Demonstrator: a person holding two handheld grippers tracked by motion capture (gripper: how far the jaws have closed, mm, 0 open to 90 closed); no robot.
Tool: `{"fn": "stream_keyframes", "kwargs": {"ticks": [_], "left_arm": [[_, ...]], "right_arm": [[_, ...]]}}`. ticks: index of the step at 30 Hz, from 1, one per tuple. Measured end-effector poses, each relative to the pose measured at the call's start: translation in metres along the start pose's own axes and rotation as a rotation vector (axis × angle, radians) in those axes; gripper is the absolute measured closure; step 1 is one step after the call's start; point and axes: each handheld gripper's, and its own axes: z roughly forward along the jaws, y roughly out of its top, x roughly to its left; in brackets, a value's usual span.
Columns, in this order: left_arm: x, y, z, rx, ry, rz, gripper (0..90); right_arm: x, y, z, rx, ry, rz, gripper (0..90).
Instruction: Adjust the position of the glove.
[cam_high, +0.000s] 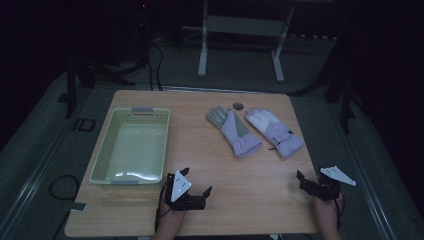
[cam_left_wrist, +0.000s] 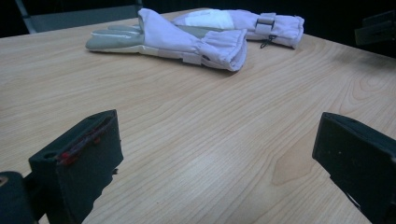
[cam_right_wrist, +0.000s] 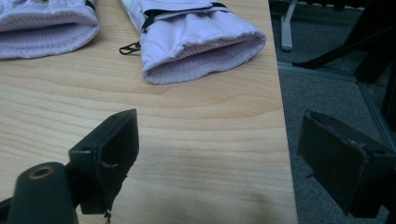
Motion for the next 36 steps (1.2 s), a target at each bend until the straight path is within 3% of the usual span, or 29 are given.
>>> {"fn": "stream_keyframes", "kwargs": {"ticks": [10,15,21,23,29,32,36], "left_arm": [[0.001,0.000,0.000,-0.005,-0.002,-0.004,1.6],[0.001,0.000,0.000,-0.004,-0.001,-0.005,1.6],[0.001,0.000,0.000,-0.005,-0.003,-0.006,1.6],[0.001,0.000,-0.001,-0.006,-0.003,-0.009,1.6],[0.002,0.000,-0.001,-0.005,-0.006,-0.013,1.6],[0.002,0.000,-0.001,-0.005,-0.006,-0.014,1.6],[0.002,0.000,-0.001,-0.004,-0.007,-0.013,1.6]], "right_arm": [[-0.002,0.002,-0.001,0.026,0.022,0.034,12.8],[-0.006,0.014,-0.002,0.056,0.017,0.050,12.8],[-0.011,0.037,-0.007,0.051,0.016,0.044,12.0],[-0.012,0.049,-0.011,0.023,0.004,0.057,11.4],[-0.008,0.082,-0.018,-0.008,-0.014,0.011,11.2],[-0.006,0.100,-0.019,0.001,0.066,0.021,14.6],[0.008,0.123,-0.018,-0.011,0.074,-0.040,14.2]]}}
